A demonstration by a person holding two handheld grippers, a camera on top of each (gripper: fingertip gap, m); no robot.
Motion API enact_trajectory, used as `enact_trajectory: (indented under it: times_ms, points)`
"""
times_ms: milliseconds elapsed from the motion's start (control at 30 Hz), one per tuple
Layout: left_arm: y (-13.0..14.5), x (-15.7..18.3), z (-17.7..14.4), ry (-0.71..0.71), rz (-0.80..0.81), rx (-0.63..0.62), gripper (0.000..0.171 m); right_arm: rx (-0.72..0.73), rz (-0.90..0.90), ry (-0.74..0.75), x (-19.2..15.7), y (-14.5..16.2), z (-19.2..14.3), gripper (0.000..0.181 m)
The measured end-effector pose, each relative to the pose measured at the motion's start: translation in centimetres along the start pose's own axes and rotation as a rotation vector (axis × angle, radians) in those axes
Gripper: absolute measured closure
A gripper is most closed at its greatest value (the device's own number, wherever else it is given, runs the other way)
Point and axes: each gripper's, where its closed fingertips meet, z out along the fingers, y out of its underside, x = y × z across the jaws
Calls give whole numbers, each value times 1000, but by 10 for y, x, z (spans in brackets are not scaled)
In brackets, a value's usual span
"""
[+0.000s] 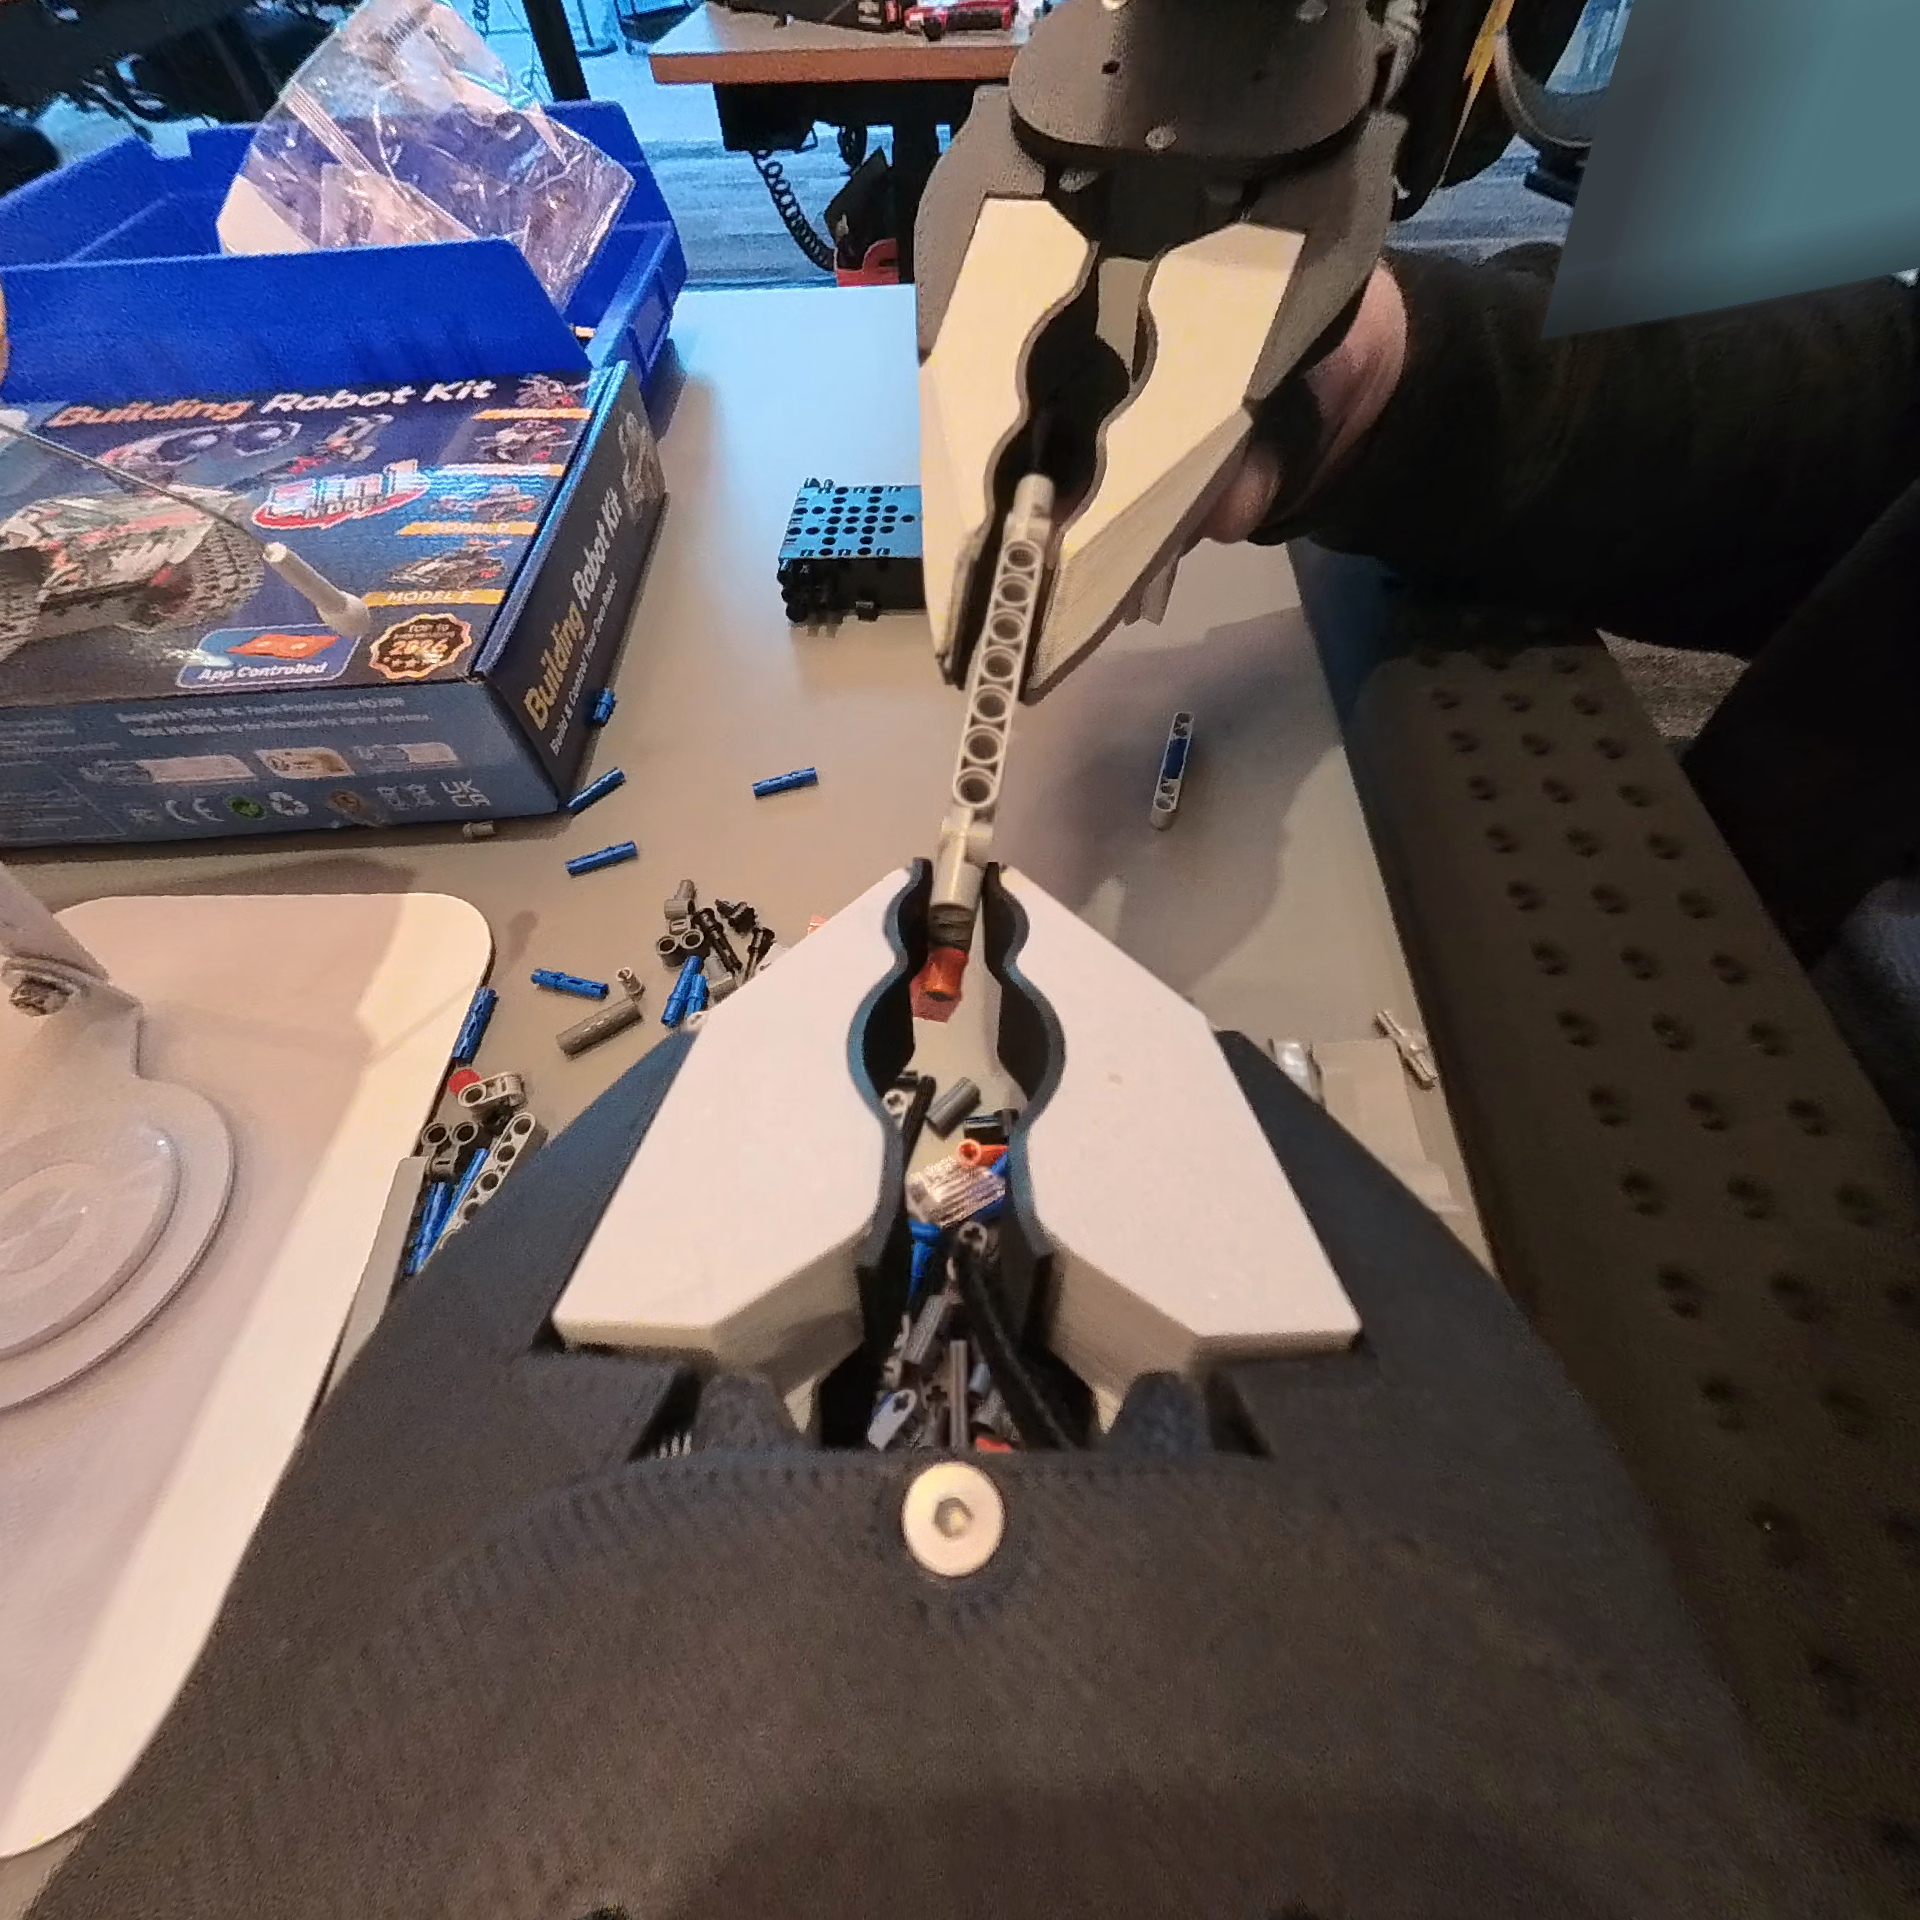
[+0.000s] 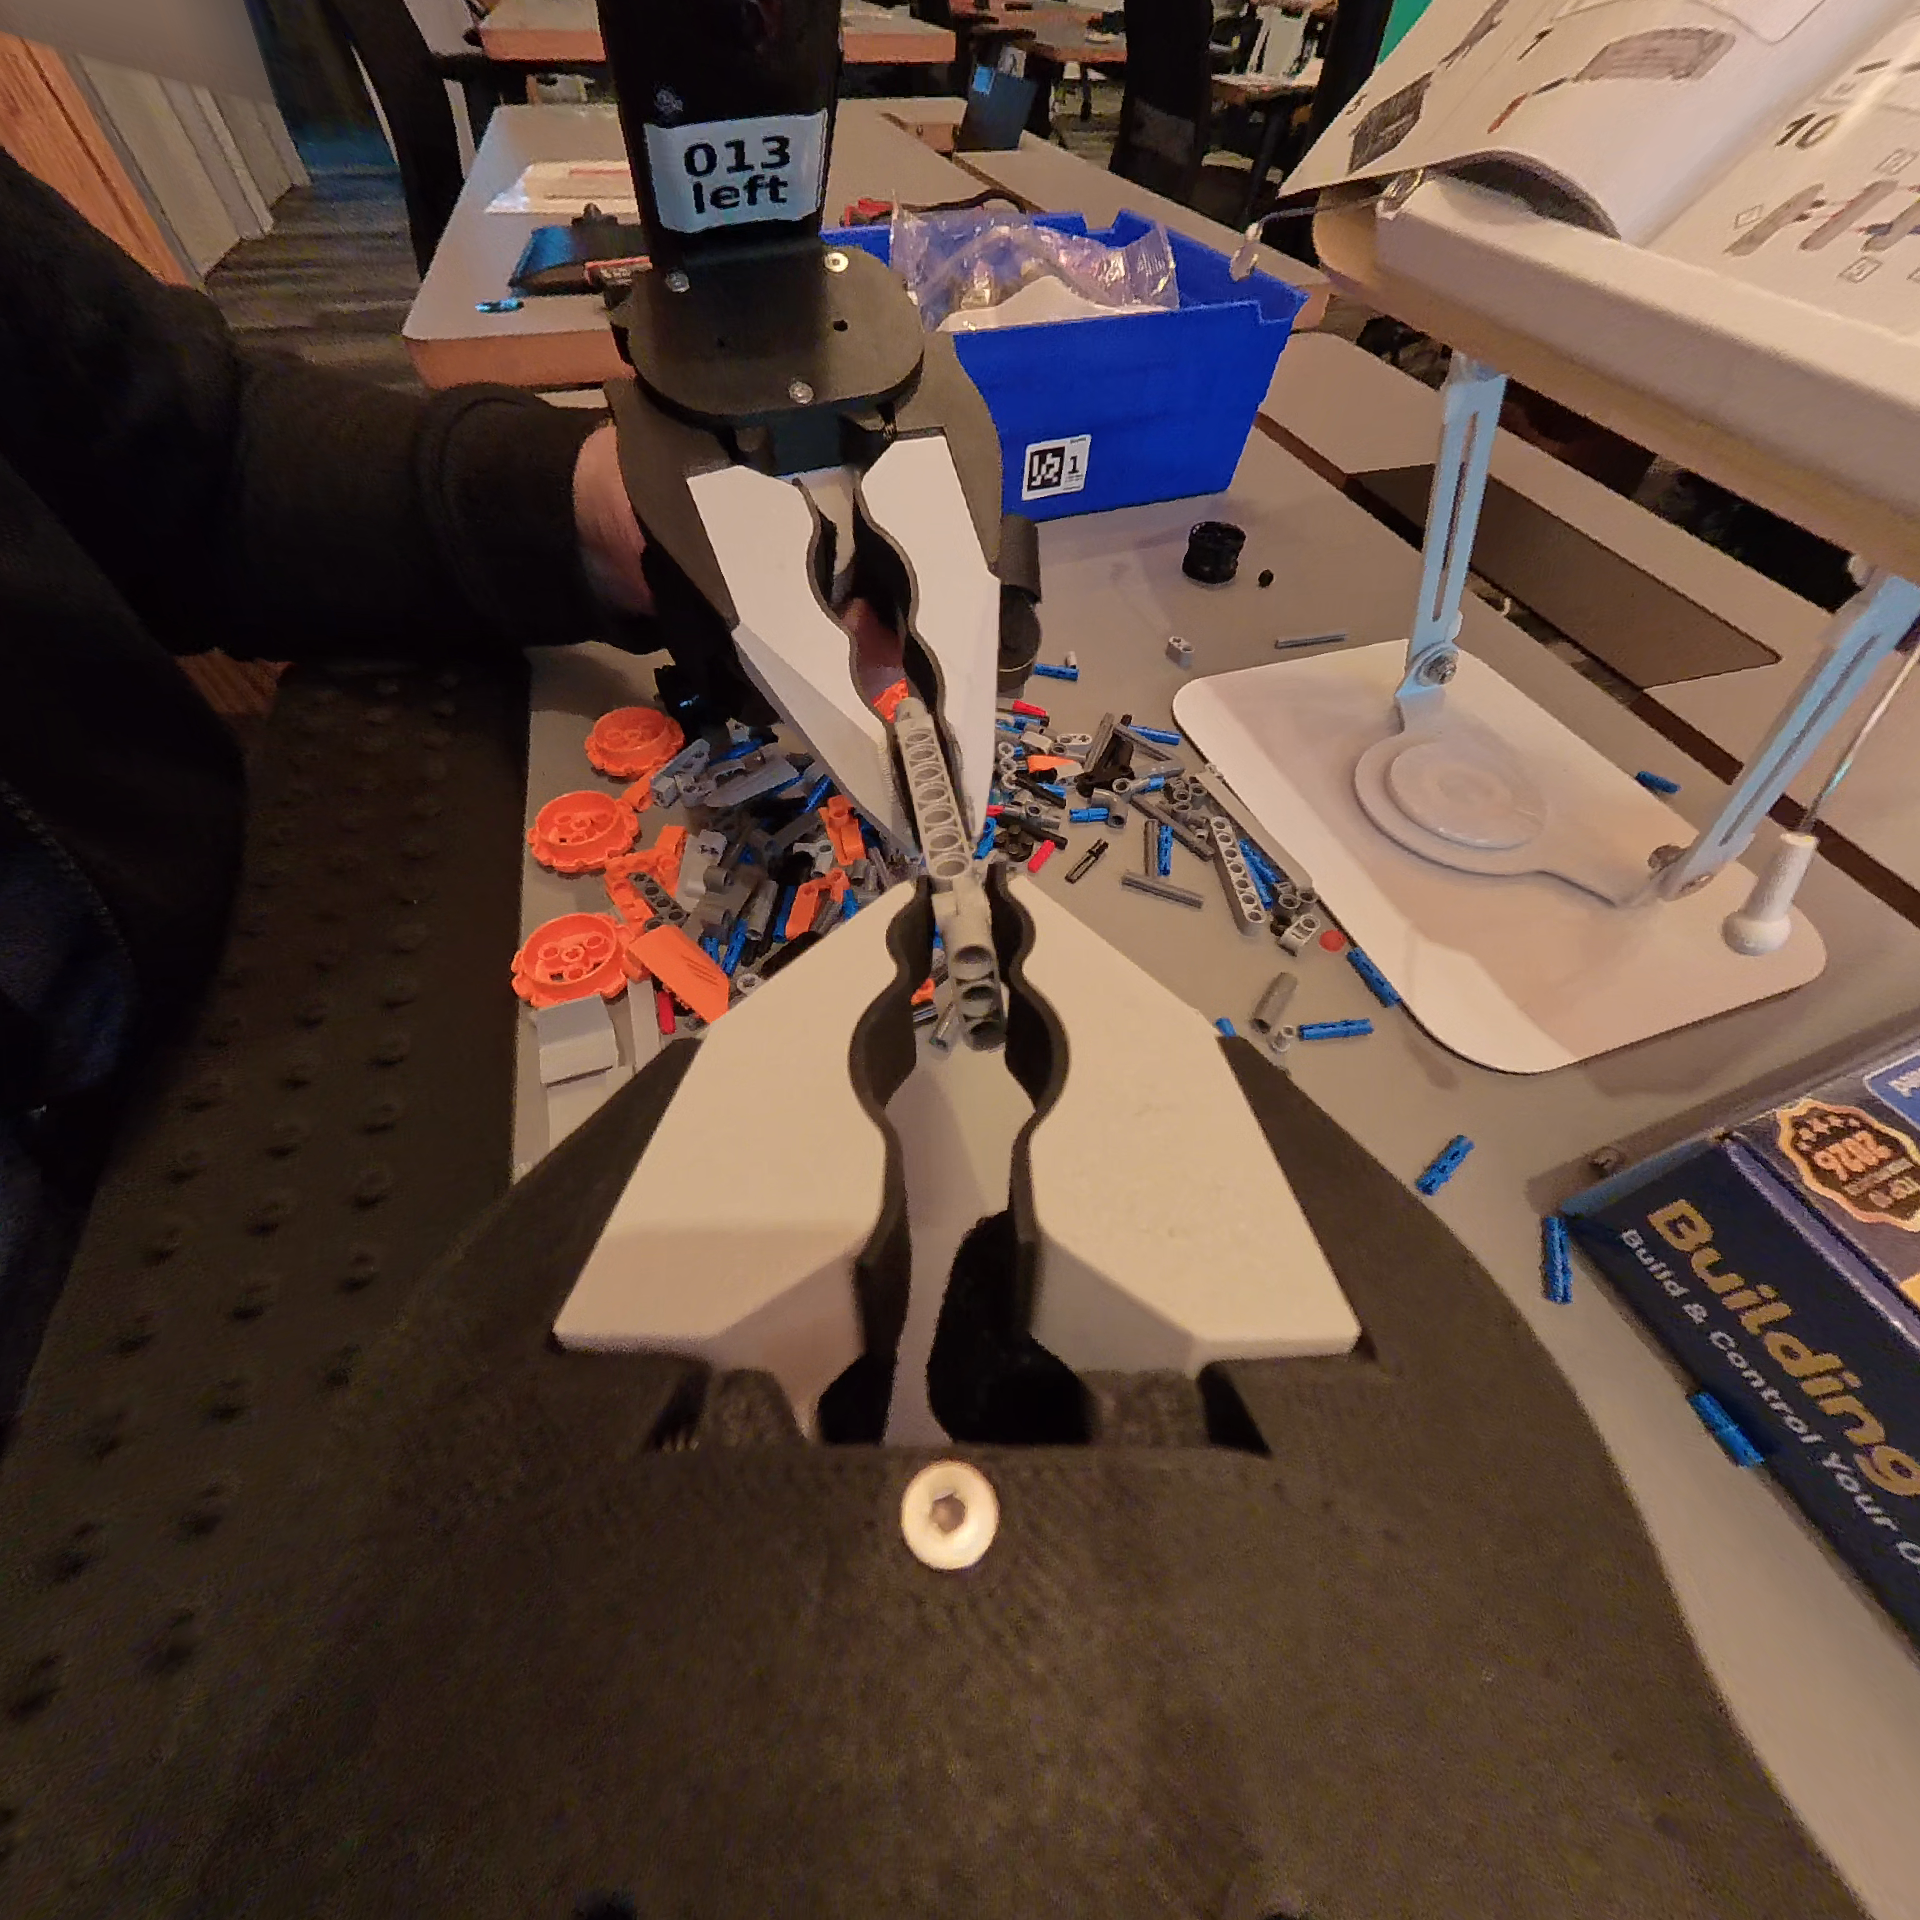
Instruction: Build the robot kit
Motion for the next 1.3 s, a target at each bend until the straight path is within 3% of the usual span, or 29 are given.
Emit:
enact_trajectory:
  times_ms: [233,467,533,667,1300]
  points:
    - [-17,-3,-9,11,-44,124,160,106,95,-56,-3,-17,-5,176]
    - [-25,5,-9,54,-42,169,138,194,168,-116,-3,-27,-13,176]
    - [-29,9,-8,66,-37,181,141,205,180,-156,-9,-29,-12,176]
    - [-31,14,-6,69,-17,190,163,187,172,-179,-14,-26,-5,175]
    - [-28,14,-3,70,-17,201,166,194,189,-159,-9,-23,-5,169]
